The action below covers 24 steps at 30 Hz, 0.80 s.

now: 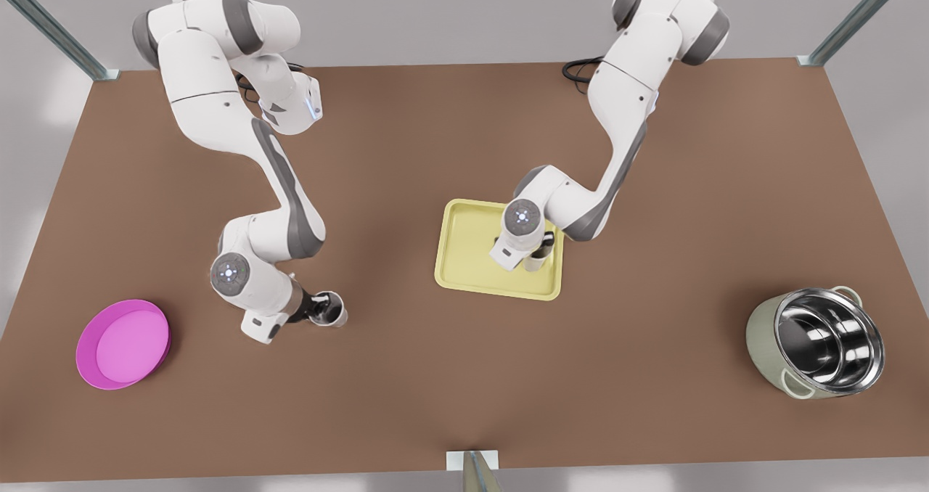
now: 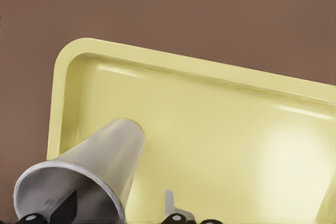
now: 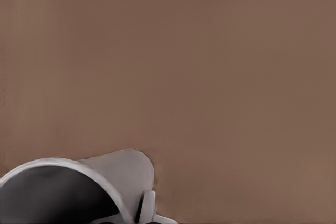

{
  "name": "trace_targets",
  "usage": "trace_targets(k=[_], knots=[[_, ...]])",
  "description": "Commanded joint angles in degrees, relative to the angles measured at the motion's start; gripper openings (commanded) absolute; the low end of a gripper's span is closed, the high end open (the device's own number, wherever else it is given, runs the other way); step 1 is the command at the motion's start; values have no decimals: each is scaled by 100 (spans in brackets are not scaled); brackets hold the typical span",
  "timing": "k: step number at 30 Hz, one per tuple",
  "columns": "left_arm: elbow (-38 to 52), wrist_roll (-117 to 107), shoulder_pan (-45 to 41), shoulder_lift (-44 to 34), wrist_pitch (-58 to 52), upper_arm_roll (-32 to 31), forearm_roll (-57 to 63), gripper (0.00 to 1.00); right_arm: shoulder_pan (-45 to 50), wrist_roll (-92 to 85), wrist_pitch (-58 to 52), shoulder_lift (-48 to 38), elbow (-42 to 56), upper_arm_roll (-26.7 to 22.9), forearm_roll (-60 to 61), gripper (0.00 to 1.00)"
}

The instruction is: Use both arms to respectively pick up the white IKEA cups from the middle-left and middle-right positions, then place the white IKEA cups onto the middle-middle tray, ensuring that the cups remain upright and do not tip over

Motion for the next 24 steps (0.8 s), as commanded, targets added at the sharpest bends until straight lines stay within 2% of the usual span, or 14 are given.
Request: trace_targets(k=[1, 3, 8, 9, 10, 12, 14, 15, 16, 17, 18, 20, 24], knots=[[10, -1446, 55, -59, -222, -61, 13, 100, 164, 1406, -327, -54, 13, 88, 45, 21], [27, -1446, 222, -103, -275, -236, 4, 100, 243, 1749, -318, -107, -5, 343, 45, 21], [36, -1446, 372, -103, -284, -386, 13, 100, 928, 2153, 130, -115, -49, 343, 27, 21], [307, -1428, 450, -331, -677, -386, -110, 100, 981, 2154, 280, -115, -102, 343, 36, 21], [1432, -1402, 486, -340, -2522, -386, -110, 100, 1078, 2154, 402, -115, -163, 343, 27, 21], [3102, -667, 986, -349, -4721, -430, -285, 100, 1306, 2154, 886, -89, -321, 343, 36, 21], [3604, 2612, 2050, -533, -5337, -448, 4, 100, 1518, 2154, 1246, -10, -321, 343, 54, 21], [3587, 4431, 2367, -910, -5434, -360, 101, 100, 1588, 2154, 1378, 43, -313, 343, 54, 21], [2807, 5706, 2367, -1578, -4943, -219, 926, 100, 1641, 2154, 1413, 69, -312, 352, 54, 21], [1760, 5753, 2340, -2176, -3844, -219, 998, 100, 1737, 2154, 1449, 78, -312, 352, 54, 21], [1697, 5156, 2340, -2266, -3799, -114, 480, 100, 1869, 2154, 1449, 122, -321, 352, 54, 21], [1829, 4952, 2560, -2001, -3773, -105, 172, 100, 2194, 2154, 1554, 113, -312, 343, 62, 21], [1829, 4996, 2551, -1940, -3500, -122, -48, 100, 2484, 2154, 1581, 218, -286, 352, 54, 21]])
